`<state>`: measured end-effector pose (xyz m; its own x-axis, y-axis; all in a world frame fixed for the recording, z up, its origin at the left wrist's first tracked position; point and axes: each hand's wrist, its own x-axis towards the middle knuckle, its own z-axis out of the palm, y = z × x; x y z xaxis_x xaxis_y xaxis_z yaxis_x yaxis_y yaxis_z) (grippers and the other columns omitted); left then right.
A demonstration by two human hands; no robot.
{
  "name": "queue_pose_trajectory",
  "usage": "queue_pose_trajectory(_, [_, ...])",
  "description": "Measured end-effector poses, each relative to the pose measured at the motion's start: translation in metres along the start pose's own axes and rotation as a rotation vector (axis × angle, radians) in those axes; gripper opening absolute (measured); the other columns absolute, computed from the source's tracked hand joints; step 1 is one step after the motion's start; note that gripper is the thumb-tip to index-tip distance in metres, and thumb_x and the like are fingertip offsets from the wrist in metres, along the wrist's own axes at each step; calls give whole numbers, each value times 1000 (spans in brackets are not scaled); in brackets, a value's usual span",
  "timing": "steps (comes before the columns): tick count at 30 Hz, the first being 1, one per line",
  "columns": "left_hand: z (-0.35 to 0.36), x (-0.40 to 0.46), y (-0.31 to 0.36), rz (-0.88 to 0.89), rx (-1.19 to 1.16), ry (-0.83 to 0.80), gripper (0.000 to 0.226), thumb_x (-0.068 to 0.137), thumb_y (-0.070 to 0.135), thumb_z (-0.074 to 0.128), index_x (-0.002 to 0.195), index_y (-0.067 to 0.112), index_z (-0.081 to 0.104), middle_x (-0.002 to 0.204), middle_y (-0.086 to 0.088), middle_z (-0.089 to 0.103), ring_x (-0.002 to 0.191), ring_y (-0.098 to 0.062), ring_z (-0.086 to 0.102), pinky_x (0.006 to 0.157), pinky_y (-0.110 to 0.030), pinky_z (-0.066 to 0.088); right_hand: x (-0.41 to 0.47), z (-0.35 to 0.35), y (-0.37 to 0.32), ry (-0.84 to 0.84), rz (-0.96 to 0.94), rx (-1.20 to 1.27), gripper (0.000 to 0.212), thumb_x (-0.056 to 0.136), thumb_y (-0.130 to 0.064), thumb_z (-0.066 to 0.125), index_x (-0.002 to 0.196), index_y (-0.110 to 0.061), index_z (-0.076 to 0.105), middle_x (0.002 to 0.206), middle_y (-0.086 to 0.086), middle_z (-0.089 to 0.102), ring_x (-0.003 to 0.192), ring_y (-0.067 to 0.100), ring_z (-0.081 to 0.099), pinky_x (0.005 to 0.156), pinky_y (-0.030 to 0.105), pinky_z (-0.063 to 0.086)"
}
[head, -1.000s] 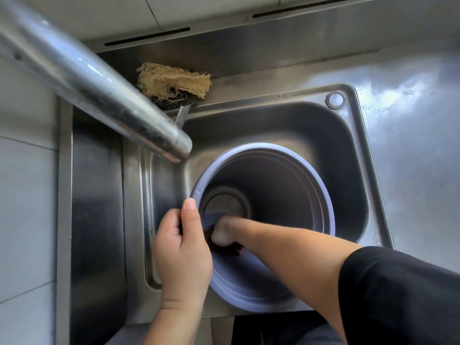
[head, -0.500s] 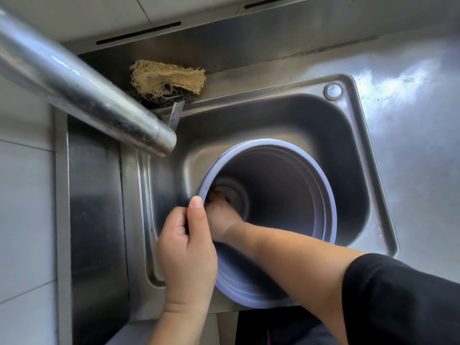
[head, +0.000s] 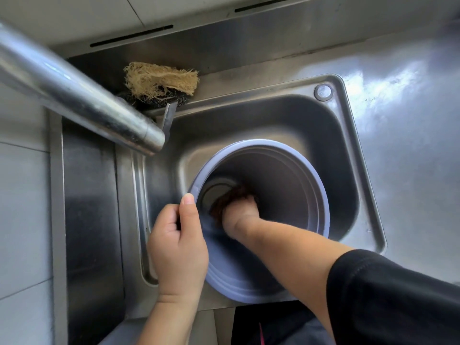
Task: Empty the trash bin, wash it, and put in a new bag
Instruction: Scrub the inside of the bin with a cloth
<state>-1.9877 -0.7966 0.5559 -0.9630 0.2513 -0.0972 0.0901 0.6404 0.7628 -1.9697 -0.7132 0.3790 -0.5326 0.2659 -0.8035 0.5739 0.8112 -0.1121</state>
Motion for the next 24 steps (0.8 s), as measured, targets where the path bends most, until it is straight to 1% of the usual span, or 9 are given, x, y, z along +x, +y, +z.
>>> queue_pose_trajectory(4, [4, -3, 6, 28, -31, -26, 49, 95, 45, 47, 56, 23, 28, 51, 9, 42, 50, -7, 38, 47, -14, 32, -8, 11, -5, -128, -125, 10, 62, 88, -54, 31, 145, -34, 42, 155, 4, 40, 142, 36, 30, 108, 62, 23])
queue_pose_trajectory(7, [7, -3, 10, 46, -30, -46, 48, 96, 41, 48, 56, 23, 27, 52, 8, 40, 50, -7, 36, 48, -13, 31, -17, 6, -9, -170, -141, 428, 62, 86, -60, 29, 133, -28, 55, 144, 7, 53, 134, 35, 45, 109, 51, 36])
queue_pose_trajectory(9, [8, -3, 11, 42, -31, -55, 48, 95, 41, 48, 56, 22, 28, 53, 8, 40, 51, -9, 36, 48, -15, 31, -27, 1, -12, -108, -180, 731, 41, 91, -52, 42, 105, -22, 66, 122, 8, 67, 115, 29, 61, 96, 39, 50])
queue_pose_trajectory(11, [8, -3, 10, 30, -37, -46, 49, 97, 39, 49, 55, 21, 29, 53, 8, 42, 51, -9, 37, 49, -14, 32, -42, -8, -14, -106, -127, 1056, 29, 92, -44, 52, 82, -20, 64, 108, 10, 73, 101, 28, 66, 85, 38, 54])
queue_pose_trajectory(14, [7, -3, 9, 10, -32, -34, 51, 100, 35, 51, 55, 21, 32, 53, 9, 46, 51, -7, 41, 49, -12, 34, -61, -27, -16, -204, -47, 1422, 34, 91, -34, 56, 89, -2, 69, 94, 15, 72, 85, 33, 68, 71, 43, 54])
queue_pose_trajectory(17, [9, -2, 10, 8, 3, -33, 49, 99, 36, 51, 55, 21, 36, 53, 3, 49, 55, -1, 49, 51, -7, 36, -86, -42, -13, -267, -179, 1636, 20, 94, -26, 48, 95, -10, 61, 80, 15, 55, 61, 21, 51, 48, 26, 38])
queue_pose_trajectory(19, [12, -3, 12, 18, -7, -33, 47, 99, 36, 51, 55, 24, 39, 51, 4, 46, 56, 4, 51, 51, -6, 35, -108, -49, -5, -238, -191, 1678, 17, 93, -22, 50, 102, -9, 56, 70, 8, 53, 48, 12, 49, 40, 21, 36])
queue_pose_trajectory(22, [16, -4, 13, 17, 5, -60, 45, 99, 42, 48, 60, 20, 47, 57, 7, 54, 64, 4, 55, 51, -10, 33, -140, -56, 9, -169, -240, 1699, 21, 94, -15, 50, 111, -4, 55, 65, 1, 57, 44, 6, 51, 40, 19, 39])
queue_pose_trajectory(24, [18, -4, 14, 1, -8, -64, 46, 97, 47, 46, 62, 18, 51, 58, 5, 58, 67, 3, 58, 54, -17, 37, -164, -59, 18, -159, -344, 1678, 16, 96, -17, 46, 99, -13, 61, 67, -5, 61, 58, 5, 55, 56, 19, 44])
